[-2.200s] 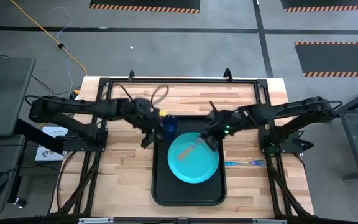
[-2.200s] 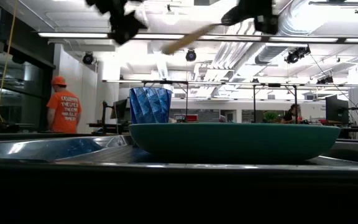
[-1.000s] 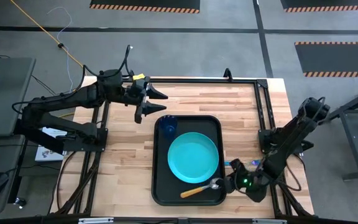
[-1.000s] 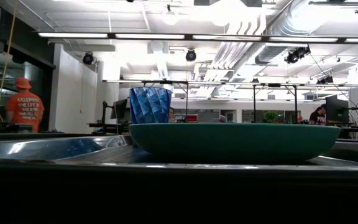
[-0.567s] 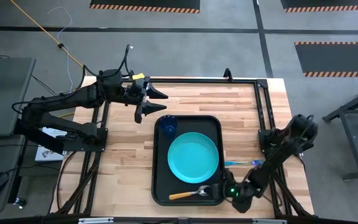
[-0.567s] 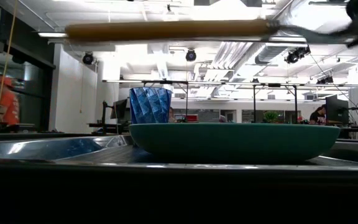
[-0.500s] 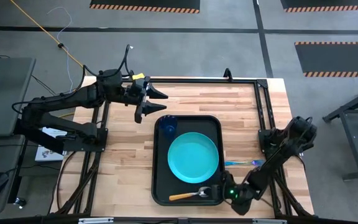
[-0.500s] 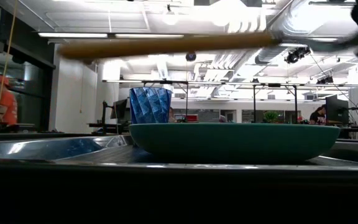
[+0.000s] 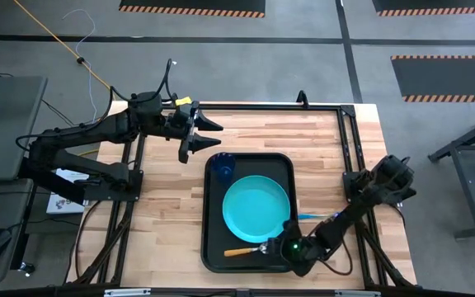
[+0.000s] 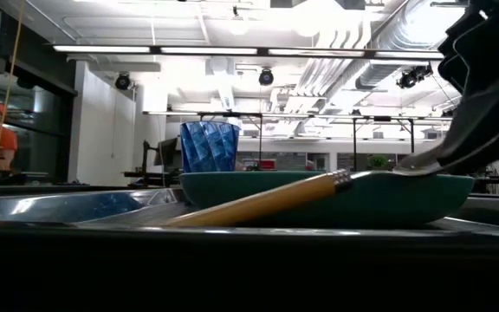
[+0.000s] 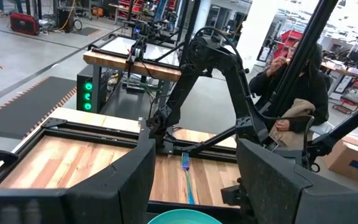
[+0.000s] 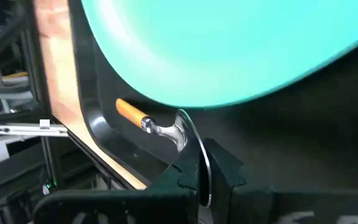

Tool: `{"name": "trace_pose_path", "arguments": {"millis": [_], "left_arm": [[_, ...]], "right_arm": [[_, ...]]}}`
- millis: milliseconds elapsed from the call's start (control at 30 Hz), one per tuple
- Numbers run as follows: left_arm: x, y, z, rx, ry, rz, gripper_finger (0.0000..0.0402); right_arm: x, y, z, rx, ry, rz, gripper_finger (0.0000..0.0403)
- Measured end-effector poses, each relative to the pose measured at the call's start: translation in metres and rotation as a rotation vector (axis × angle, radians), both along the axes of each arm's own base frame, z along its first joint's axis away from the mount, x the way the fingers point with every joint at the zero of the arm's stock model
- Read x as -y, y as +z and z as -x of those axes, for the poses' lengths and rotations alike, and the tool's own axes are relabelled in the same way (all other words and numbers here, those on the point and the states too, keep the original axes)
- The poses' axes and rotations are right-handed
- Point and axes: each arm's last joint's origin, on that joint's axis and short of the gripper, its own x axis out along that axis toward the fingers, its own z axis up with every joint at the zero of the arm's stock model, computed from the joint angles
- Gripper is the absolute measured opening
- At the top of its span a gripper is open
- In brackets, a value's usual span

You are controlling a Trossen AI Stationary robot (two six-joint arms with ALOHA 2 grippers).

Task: Pick and place plate/cup/fork/spoon on tray
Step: Put the yellow spoon in the black tray into the bottom of the blue plate

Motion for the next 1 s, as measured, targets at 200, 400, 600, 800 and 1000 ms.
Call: {"name": "trace_pose_path", "arguments": {"millis": [200,400,600,800,1000], "left_arm": [[0.0,0.0,0.0,0.0,0.001,0.0,0.0215],[0.0,0.0,0.0,0.0,0.001,-0.001,0.0215],[0.0,0.0,0.0,-0.001,0.002,0.0,0.0215],[0.0,0.0,0.0,-0.001,0.002,0.0,0.0215],[0.0,0.0,0.0,-0.001,0.002,0.0,0.0215]], "right_arm": [[0.002,-0.001,-0.001,-0.055,0.042,-0.046,0.0],[0.001,-0.001,-0.001,-0.081,0.064,-0.065,0.0],[0.008,-0.002,-0.006,-0.099,0.06,-0.074,0.0012],[0.012,-0.005,-0.007,-0.13,0.063,-0.063,0.0064],[0.011,-0.005,-0.007,-0.143,0.089,-0.074,0.0107]]}}
